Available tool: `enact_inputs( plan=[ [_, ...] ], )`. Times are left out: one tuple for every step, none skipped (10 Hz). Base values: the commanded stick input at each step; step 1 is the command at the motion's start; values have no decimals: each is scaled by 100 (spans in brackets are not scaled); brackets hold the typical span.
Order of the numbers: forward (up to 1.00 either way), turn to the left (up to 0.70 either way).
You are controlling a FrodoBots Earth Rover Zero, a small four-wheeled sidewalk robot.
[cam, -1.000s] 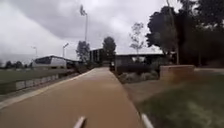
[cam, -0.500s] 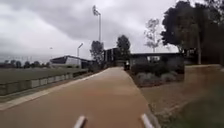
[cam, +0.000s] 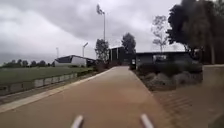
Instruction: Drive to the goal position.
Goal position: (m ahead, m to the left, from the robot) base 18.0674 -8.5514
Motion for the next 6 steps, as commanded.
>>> enact_inputs(
  plan=[
    [100, -40],
    [100, -40],
    [100, -40],
    [100, -37],
    [100, -29],
    [100, -11]
  ],
)
